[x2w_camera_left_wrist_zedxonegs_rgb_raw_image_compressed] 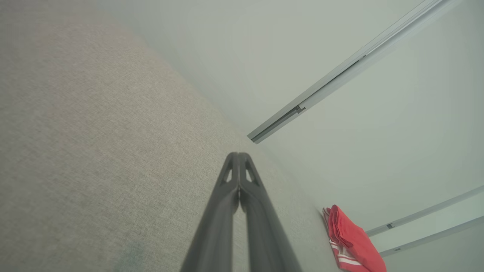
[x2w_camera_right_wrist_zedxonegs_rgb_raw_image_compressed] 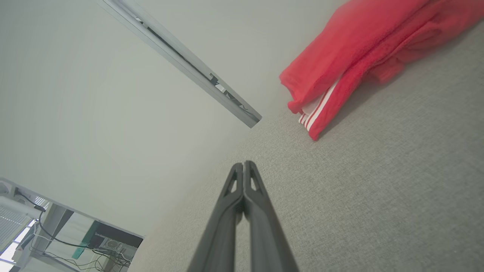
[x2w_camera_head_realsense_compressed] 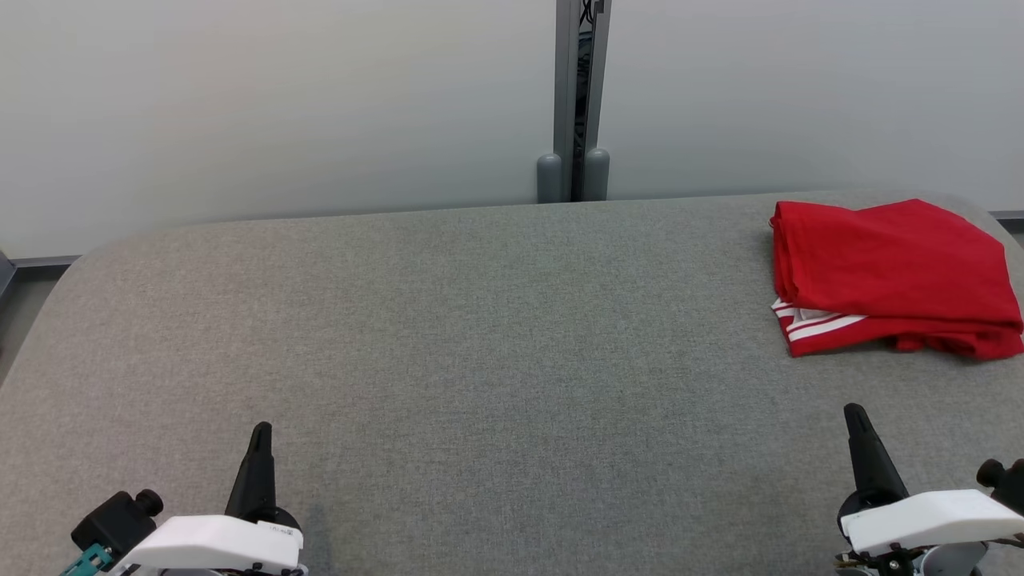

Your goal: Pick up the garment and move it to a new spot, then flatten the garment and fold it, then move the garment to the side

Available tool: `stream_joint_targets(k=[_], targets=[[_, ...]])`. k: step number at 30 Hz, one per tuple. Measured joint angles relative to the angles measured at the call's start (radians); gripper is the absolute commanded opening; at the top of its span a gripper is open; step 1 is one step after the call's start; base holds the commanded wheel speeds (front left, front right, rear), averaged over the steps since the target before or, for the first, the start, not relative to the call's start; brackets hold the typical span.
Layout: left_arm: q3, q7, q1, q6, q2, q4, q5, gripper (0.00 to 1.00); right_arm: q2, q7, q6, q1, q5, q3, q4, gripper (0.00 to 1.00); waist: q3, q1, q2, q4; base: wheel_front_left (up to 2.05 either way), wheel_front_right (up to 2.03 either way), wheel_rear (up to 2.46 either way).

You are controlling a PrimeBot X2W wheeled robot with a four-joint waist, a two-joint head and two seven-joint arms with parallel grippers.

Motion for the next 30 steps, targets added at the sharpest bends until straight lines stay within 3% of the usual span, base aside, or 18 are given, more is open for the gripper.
stream_joint_targets(k=[30], targets=[[0.039, 0.079, -0.063, -0.034, 0.001, 0.016, -0.325, 0.00, -0.002, 0.096, 0.000, -0.044, 0.343, -0.074, 0.017, 0.00, 0.013, 0.0000, 0.0000, 0.005, 0.00, 0.00, 0.00]])
